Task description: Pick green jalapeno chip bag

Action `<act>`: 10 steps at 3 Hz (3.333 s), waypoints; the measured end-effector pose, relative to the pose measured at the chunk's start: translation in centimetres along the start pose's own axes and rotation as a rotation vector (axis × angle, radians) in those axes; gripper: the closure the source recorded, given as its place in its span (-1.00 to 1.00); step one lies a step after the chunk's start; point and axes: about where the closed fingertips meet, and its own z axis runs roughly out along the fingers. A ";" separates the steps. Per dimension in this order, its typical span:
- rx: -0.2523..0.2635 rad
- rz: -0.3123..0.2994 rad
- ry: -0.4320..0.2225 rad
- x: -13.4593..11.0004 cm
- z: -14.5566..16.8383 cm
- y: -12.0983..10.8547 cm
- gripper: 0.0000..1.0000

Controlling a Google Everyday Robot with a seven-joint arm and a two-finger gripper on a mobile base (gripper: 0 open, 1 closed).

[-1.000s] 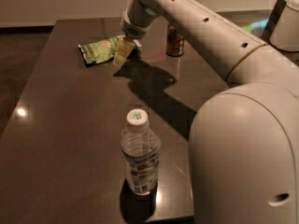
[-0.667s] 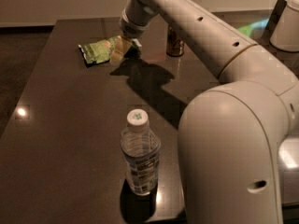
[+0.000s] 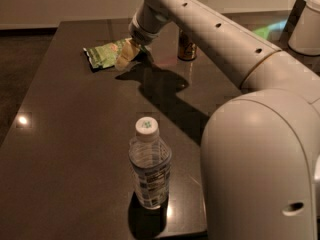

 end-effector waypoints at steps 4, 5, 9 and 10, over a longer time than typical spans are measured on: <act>0.084 0.161 -0.073 -0.4 3.0 -0.9 -1.00; 0.086 0.180 -0.062 -0.2 3.4 -1.3 -1.00; 0.042 0.162 -0.072 0.2 2.1 -1.0 0.75; 0.027 0.139 -0.118 -0.2 0.3 0.1 1.00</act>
Offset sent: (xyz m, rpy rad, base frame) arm 0.0152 0.0118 -0.0163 0.1246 -0.0586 -0.1466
